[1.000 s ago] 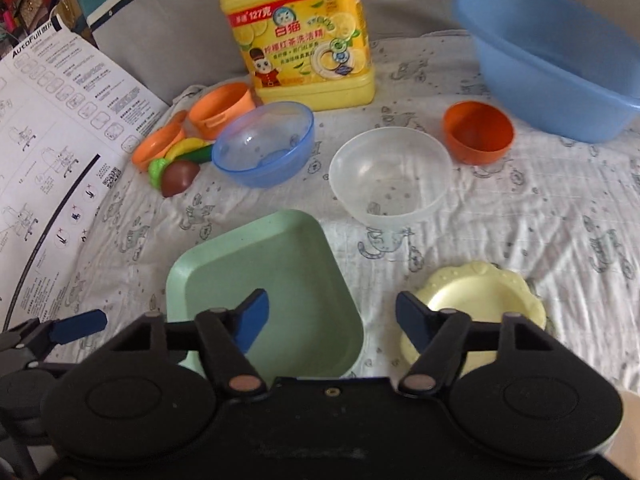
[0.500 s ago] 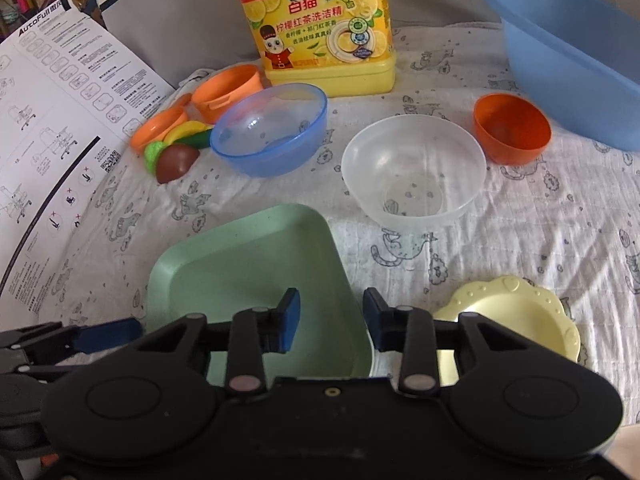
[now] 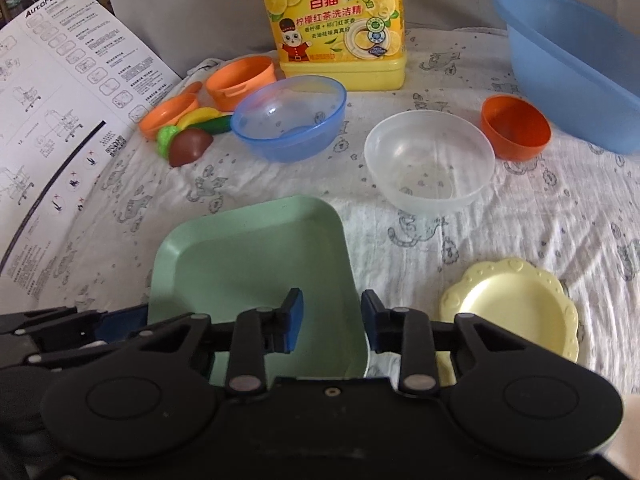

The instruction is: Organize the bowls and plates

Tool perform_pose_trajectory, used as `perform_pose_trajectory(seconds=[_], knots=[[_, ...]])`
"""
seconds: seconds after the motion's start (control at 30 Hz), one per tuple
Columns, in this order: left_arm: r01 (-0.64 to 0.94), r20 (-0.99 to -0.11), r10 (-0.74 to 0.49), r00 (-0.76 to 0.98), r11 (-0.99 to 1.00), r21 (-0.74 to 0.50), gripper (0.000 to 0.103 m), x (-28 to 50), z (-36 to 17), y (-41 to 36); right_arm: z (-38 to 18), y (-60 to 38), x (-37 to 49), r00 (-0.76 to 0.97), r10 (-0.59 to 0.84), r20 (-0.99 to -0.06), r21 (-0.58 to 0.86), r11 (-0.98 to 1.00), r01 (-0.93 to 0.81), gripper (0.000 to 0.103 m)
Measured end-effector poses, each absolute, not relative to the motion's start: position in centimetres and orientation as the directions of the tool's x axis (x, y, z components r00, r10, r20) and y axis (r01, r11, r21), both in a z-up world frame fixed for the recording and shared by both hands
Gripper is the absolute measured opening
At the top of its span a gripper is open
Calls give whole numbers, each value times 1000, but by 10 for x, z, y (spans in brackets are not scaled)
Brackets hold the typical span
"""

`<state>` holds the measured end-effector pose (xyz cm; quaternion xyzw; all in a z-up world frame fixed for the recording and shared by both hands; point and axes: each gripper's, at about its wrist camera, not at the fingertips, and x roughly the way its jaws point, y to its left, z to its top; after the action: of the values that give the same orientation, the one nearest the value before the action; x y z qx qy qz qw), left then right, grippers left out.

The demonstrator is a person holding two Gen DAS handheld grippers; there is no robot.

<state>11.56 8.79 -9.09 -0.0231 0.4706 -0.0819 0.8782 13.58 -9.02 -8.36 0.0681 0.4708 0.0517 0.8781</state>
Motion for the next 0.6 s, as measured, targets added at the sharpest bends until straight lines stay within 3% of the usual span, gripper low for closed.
perform_pose_trajectory(seconds=[0.33,0.6], knots=[[141,-801,-179,571,983,-120,29,86,-57,92,-55,-95,96,578,190,-794,225,974,-12,32],[235,-785,-248,567,963,-135,29,62,-35,51,-32,-134,50,620,138,-773,232,970,73,32]])
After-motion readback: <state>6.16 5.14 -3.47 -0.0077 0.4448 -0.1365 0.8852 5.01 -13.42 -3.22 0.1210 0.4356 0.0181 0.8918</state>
